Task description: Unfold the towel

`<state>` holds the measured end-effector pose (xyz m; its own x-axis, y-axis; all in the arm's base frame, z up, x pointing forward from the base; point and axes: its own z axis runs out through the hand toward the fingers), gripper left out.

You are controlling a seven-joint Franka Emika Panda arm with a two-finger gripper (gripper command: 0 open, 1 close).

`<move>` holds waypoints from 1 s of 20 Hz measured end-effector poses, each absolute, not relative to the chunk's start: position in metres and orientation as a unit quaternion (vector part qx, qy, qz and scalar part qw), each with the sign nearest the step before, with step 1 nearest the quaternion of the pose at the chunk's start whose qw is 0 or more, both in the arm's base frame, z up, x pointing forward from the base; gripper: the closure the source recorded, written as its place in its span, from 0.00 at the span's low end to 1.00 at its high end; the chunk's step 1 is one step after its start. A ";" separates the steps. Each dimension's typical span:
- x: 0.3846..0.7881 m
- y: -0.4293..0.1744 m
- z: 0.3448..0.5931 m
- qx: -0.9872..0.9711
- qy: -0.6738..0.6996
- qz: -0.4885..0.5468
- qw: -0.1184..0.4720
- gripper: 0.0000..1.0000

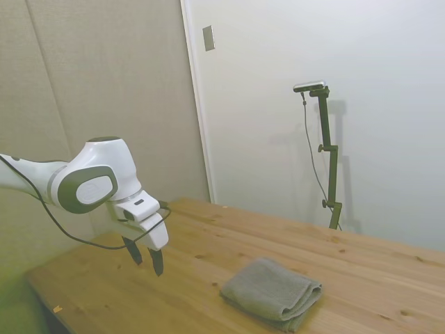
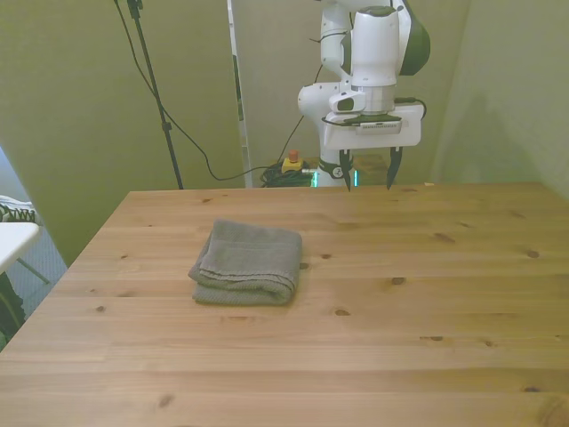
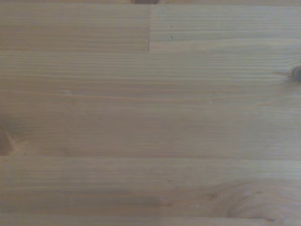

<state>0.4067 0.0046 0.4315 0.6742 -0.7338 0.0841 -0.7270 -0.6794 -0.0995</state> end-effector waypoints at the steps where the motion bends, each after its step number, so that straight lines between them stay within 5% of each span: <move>1: 0.407 0.004 0.431 -0.914 0.400 -0.058 0.030 0.00; 9: 0.431 -0.096 0.464 -0.888 0.450 -0.072 0.061 0.00; 20: 0.437 -0.266 0.446 -0.838 0.539 -0.046 0.066 0.00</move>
